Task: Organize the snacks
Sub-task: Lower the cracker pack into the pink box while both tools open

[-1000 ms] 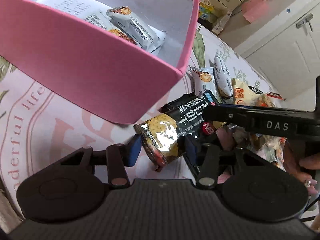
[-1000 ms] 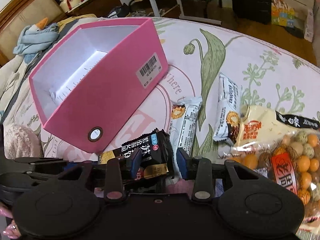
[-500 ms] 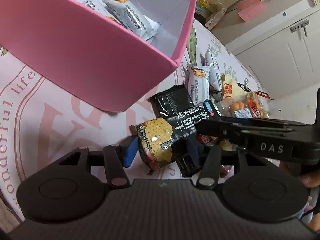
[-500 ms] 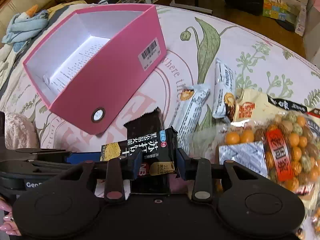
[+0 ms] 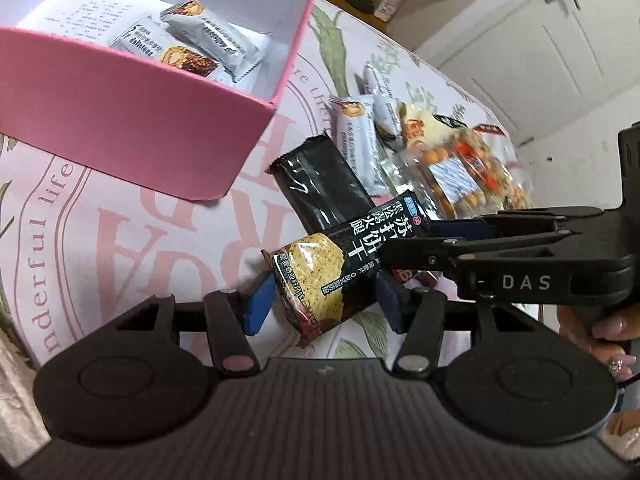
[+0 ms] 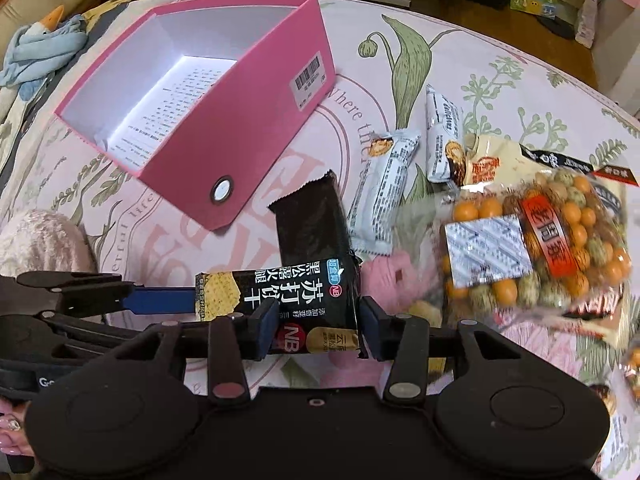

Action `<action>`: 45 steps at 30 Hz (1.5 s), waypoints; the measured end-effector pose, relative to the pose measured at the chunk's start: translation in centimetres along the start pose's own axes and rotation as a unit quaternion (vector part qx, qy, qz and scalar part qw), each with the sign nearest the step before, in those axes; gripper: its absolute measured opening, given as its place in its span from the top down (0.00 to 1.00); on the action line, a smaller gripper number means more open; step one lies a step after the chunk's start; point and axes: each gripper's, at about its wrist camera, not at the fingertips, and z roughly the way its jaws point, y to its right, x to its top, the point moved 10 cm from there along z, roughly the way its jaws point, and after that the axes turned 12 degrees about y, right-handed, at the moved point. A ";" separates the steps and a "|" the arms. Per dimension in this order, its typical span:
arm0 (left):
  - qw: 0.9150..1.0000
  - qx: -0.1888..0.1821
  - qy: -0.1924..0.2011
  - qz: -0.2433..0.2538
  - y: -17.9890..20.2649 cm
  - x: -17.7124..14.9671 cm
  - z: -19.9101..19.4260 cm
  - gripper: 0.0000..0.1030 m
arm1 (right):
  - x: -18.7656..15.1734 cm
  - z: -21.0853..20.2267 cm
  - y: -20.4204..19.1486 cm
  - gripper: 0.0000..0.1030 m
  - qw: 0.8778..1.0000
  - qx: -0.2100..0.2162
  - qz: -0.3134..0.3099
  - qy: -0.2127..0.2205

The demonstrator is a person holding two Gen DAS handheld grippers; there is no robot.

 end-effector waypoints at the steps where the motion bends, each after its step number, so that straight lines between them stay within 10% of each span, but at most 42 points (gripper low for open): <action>1: 1.000 -0.001 -0.001 0.006 0.2 0.0 -0.3 0.48 | -0.1 -0.3 -0.1 0.50 1.000 -0.001 0.004 0.000; 20: 0.994 -0.011 -0.007 0.109 2.2 1.2 -9.6 0.44 | 0.0 -6.4 -5.5 0.39 1.000 0.028 0.008 0.009; 45: 0.984 0.082 0.075 0.142 -7.6 17.6 -11.4 0.44 | 12.4 0.4 -13.0 0.58 0.994 0.093 0.028 0.052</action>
